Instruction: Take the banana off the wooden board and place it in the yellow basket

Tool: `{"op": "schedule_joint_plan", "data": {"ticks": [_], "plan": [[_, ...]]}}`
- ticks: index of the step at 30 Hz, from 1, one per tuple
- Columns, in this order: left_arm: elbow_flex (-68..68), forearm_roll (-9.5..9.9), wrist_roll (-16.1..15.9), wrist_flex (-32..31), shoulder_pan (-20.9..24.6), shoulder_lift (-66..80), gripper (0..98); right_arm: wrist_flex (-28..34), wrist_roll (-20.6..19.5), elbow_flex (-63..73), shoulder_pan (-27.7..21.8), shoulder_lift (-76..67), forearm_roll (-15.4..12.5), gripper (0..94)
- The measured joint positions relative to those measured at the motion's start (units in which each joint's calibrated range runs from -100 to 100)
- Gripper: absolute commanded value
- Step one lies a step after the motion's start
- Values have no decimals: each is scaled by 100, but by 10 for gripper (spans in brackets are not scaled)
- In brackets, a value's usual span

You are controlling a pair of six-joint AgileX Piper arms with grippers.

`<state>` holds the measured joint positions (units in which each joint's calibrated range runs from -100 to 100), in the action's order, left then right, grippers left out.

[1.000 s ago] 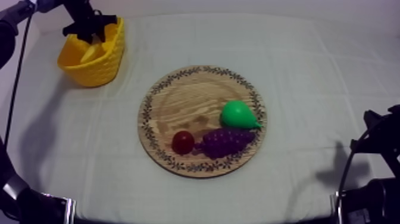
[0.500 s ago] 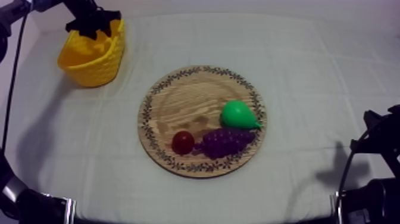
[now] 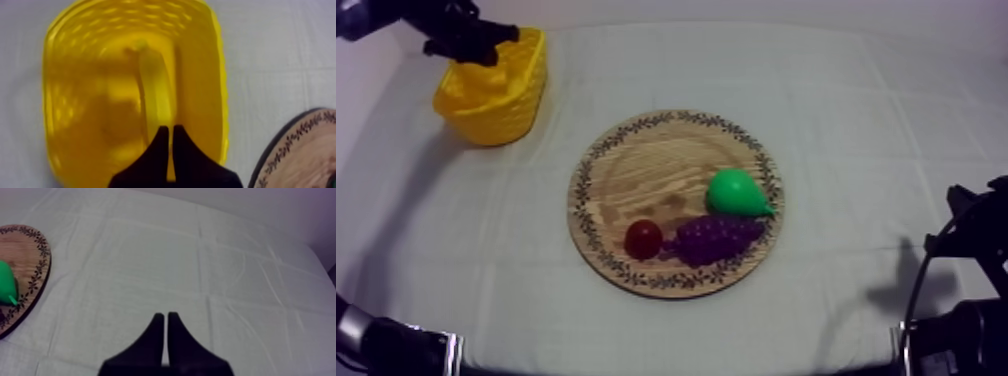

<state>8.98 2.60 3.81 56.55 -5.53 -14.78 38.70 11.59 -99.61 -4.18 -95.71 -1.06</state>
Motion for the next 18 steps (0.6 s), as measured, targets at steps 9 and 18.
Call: {"op": "schedule_joint_plan", "data": {"ticks": [9, 18], "plan": [[2810, -23, -35, -1641, -115, 2625, 1, 0, 0, 0, 0, 0, 0, 4], [5625, -48, 68, -2548, 8, 5572, 0, 0, 0, 0, 0, 0, 0, 4]]}}
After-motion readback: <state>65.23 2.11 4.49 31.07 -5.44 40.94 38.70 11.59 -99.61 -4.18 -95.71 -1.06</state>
